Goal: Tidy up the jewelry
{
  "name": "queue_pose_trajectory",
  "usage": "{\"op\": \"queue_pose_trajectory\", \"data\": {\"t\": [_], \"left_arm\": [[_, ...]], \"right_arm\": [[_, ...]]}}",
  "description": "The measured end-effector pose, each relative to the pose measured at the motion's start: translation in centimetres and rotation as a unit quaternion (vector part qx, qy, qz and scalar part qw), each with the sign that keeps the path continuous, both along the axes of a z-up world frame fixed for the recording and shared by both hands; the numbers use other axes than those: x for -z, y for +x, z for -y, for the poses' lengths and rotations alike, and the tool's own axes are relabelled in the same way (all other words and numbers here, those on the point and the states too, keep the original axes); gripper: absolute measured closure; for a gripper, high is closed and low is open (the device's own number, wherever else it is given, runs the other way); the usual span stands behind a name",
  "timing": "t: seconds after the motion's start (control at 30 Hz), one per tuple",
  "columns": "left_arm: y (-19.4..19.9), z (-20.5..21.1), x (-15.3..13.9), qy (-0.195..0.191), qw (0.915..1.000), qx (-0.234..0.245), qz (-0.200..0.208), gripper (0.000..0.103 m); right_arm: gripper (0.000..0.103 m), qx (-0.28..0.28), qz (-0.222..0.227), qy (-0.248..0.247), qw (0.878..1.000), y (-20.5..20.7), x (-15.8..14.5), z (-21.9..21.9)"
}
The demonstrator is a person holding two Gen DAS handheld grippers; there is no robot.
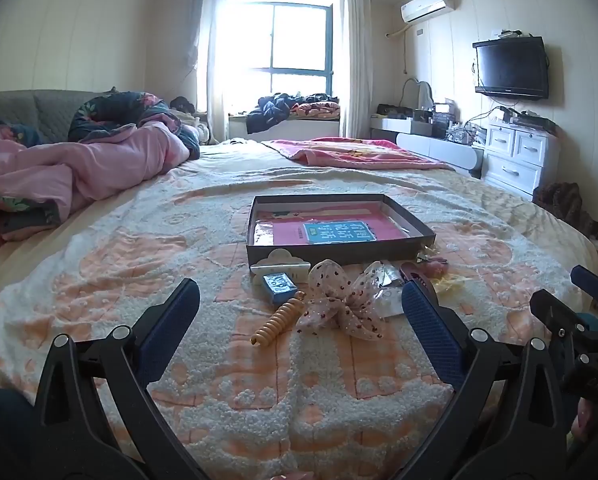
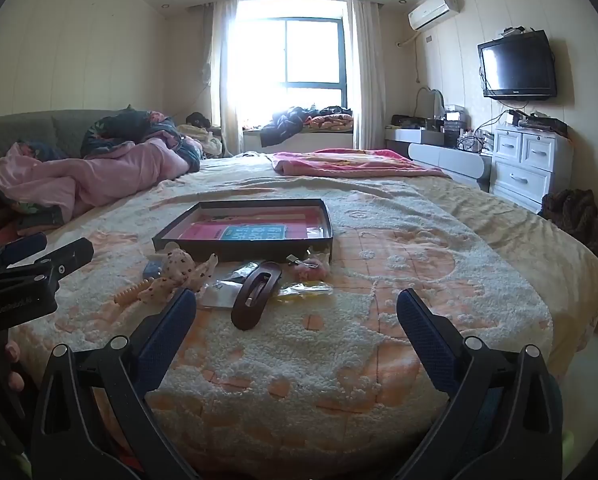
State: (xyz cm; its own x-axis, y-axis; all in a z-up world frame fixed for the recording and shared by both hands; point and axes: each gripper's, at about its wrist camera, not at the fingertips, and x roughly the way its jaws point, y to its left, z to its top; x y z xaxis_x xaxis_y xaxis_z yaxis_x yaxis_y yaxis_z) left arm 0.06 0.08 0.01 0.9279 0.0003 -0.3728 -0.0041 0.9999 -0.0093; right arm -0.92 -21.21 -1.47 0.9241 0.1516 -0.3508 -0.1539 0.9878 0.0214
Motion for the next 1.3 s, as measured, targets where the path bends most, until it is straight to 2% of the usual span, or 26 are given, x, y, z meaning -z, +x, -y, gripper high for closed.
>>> {"op": "queue_pose_trajectory", "data": {"t": [1.3], "left_arm": [[-0.21, 0.06, 0.29, 0.000, 1.0000, 0.000, -0.003, 0.010]], "right_arm": [[0.006, 0.000, -0.001, -0.002, 1.000, -0.06, -0.11, -0.07]]}}
